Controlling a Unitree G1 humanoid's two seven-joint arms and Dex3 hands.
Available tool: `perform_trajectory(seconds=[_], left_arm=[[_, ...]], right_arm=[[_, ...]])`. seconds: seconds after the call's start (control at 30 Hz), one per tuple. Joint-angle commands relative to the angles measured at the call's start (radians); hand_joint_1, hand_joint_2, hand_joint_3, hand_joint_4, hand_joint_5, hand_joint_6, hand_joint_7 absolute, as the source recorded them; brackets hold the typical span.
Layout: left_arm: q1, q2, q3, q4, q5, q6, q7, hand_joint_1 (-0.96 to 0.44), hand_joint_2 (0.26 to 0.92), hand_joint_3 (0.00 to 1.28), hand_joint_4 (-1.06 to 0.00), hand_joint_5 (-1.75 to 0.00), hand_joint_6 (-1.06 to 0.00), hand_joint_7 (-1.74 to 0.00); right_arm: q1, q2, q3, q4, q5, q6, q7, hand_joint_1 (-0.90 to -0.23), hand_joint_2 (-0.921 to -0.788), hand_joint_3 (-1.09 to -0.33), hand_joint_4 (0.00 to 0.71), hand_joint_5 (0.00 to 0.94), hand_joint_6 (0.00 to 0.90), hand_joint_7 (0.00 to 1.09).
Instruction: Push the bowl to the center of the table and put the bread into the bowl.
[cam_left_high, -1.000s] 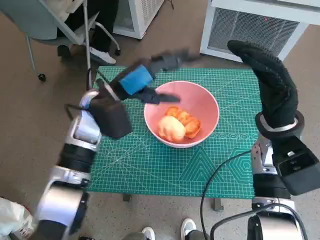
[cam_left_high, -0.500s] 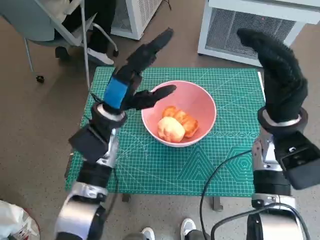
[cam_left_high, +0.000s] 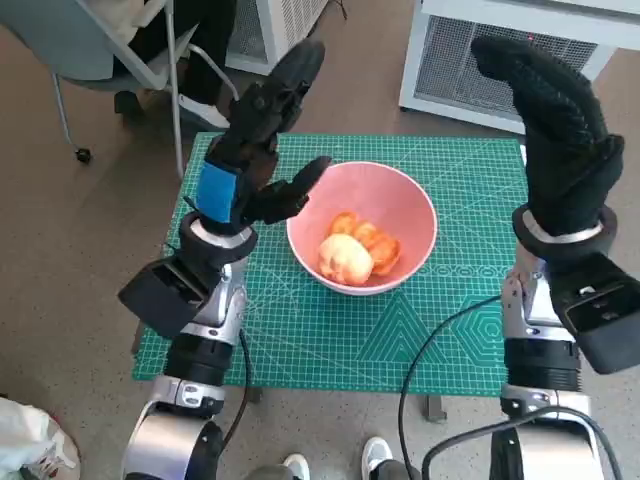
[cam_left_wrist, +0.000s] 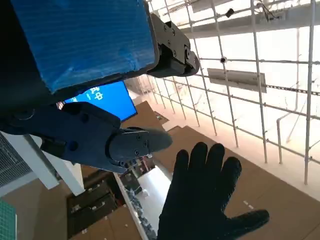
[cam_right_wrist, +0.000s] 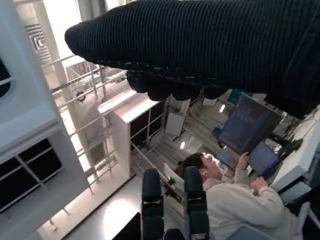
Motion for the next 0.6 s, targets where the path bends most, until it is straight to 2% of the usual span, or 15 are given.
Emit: perform_trajectory(seconds=[0.03,0.6], left_arm=[[0.022,-0.006,0.002,-0.033,-0.019,0.019,-0.011,-0.45,0.921,0.47,-0.26,0.00,-0.32,-0.07],[0.073,-0.003,0.007,-0.169,-0.043,0.081,-0.021,-0.47,0.921,0.47,-0.26,0.00,-0.32,-0.09]], right_arm=[[0.011,0.000,0.004,-0.014,-0.006,0.018,-0.005,-0.561,-0.921,-0.741,0.261,0.001,0.229,0.26],[0.026,-0.001,0.009,-0.061,-0.029,0.046,-0.019,-0.545,-0.921,-0.746,0.263,0.001,0.230,0.26]])
